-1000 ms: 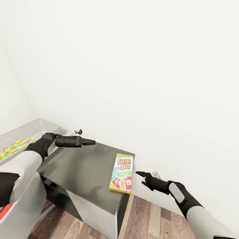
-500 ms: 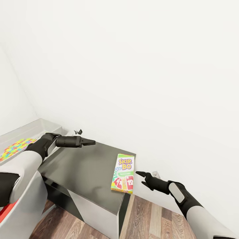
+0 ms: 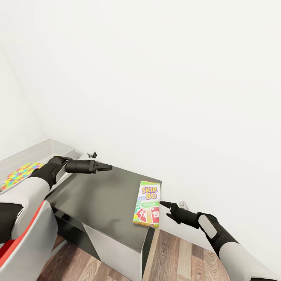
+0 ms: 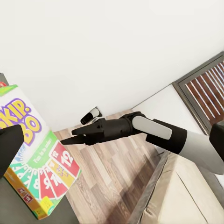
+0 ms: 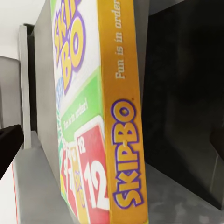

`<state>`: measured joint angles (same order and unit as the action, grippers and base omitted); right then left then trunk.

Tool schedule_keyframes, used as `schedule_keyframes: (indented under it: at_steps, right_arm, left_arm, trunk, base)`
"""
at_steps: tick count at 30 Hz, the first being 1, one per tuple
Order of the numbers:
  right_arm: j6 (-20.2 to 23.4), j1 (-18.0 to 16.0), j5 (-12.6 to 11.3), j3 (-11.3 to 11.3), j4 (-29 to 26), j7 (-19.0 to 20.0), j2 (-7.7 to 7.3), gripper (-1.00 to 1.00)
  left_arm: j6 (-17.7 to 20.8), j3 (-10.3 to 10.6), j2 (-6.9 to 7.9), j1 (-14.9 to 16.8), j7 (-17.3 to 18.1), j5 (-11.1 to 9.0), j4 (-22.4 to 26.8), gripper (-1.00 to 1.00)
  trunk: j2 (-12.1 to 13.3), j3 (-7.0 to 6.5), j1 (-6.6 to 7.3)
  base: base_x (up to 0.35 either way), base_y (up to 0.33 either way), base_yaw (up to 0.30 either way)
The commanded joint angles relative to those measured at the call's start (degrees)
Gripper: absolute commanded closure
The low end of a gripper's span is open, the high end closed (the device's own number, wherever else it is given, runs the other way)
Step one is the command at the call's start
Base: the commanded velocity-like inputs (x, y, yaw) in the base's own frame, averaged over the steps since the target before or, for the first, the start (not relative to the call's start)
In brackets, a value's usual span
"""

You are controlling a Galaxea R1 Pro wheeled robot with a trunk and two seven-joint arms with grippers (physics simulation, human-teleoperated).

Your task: Put all the toys in the child's room - the three board games (two on the bed and one on the table), the two jigsaw puzzles on the table, and the tennis ball on the table - inside the toy box on the table in the child's room.

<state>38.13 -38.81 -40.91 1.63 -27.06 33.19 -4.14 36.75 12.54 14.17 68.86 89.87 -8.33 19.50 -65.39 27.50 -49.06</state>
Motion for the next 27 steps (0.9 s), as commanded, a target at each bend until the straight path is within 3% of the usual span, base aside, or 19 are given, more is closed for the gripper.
schedule_keyframes:
  at_steps: [1, 20, 27]
  right_arm:
    - [0.39, -0.03, -0.14, 0.18, -0.01, 0.03, 0.01, -1.0]
    - [0.45, -0.12, -0.26, 0.15, 0.0, -3.01, 0.36, -1.0]
    - [0.45, -0.12, -0.29, 0.16, 0.01, -3.04, 0.36, -1.0]
  left_arm:
    - [0.61, 0.5, 0.06, 0.05, 0.13, -0.46, 0.01, -1.0]
    - [0.6, 0.47, 0.02, 0.05, 0.13, -0.53, 0.01, -1.0]
    - [0.6, 0.47, 0.0, 0.05, 0.13, -0.55, 0.01, -1.0]
  trunk:
    - [-0.04, 0.06, 0.0]
    - [-0.04, 0.06, 0.0]
    - [-2.45, 1.14, -1.32]
  base:
    - [0.0, 0.005, 0.0]
    - [0.0, 0.012, 0.0]
    - [0.0, 0.0, 0.0]
